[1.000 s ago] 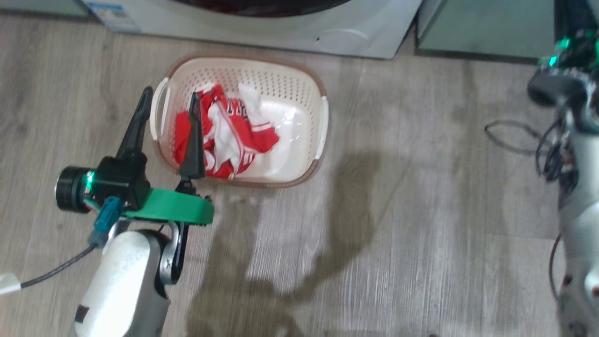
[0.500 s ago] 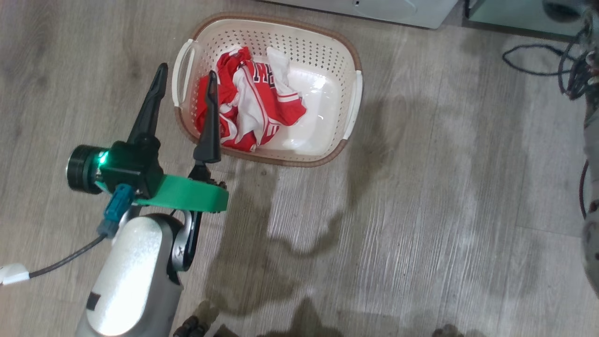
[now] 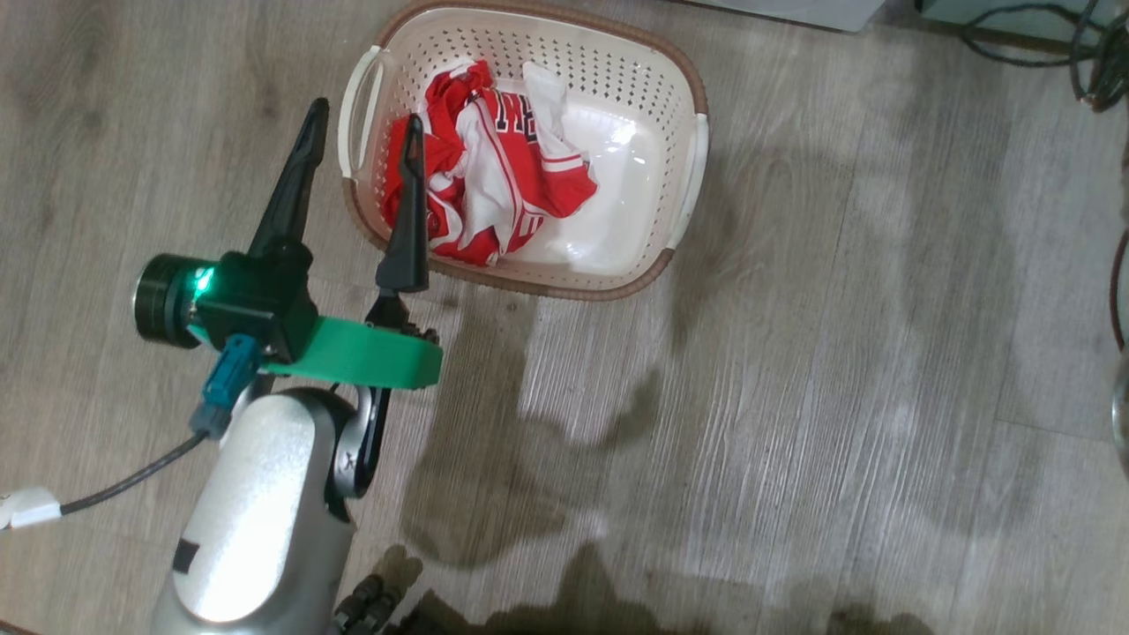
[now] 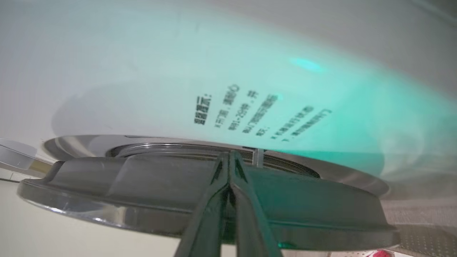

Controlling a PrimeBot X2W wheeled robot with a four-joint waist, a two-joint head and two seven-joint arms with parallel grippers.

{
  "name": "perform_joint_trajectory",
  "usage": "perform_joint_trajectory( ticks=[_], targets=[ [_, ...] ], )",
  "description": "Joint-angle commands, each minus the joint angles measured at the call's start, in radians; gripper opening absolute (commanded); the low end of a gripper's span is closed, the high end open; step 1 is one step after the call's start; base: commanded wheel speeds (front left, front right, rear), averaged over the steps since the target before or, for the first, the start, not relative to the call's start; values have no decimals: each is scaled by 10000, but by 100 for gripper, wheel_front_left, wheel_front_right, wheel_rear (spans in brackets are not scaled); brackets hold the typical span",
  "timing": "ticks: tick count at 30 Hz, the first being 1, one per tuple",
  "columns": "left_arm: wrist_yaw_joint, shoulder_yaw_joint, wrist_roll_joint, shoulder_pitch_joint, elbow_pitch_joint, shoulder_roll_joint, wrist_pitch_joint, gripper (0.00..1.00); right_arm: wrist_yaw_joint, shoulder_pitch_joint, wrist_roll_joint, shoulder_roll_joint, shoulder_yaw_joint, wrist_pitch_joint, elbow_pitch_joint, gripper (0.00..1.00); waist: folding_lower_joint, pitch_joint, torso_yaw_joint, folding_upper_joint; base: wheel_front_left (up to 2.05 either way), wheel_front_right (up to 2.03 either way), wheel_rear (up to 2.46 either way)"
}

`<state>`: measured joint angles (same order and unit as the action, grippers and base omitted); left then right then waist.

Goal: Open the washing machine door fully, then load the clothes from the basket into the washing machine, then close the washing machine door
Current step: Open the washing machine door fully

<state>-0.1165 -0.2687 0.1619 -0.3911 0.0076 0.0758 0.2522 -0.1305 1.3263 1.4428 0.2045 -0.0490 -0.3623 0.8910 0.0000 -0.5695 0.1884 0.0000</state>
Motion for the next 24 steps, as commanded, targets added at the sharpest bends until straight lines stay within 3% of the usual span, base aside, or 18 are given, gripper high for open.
perform_joint_trajectory(
  ticks=[1, 12, 24],
  targets=[
    [20, 364, -113, -154, -341, 114, 95, 100, -2, 420, -59, -255, -72, -69, -272, 0, 0, -25, 16, 0, 0, 0, 0],
    [150, 552, -178, -186, -302, -32, 95, 100, -2, 570, 149, -352, -24, -1078, -17, 0, 0, -66, -27, 0, 0, 0, 0],
    [235, 681, -295, -167, -141, -116, 95, 100, -2, -187, 545, -413, 78, -2190, -559, 0, 0, 179, -180, 0, 0, 0, 0]
  ],
)
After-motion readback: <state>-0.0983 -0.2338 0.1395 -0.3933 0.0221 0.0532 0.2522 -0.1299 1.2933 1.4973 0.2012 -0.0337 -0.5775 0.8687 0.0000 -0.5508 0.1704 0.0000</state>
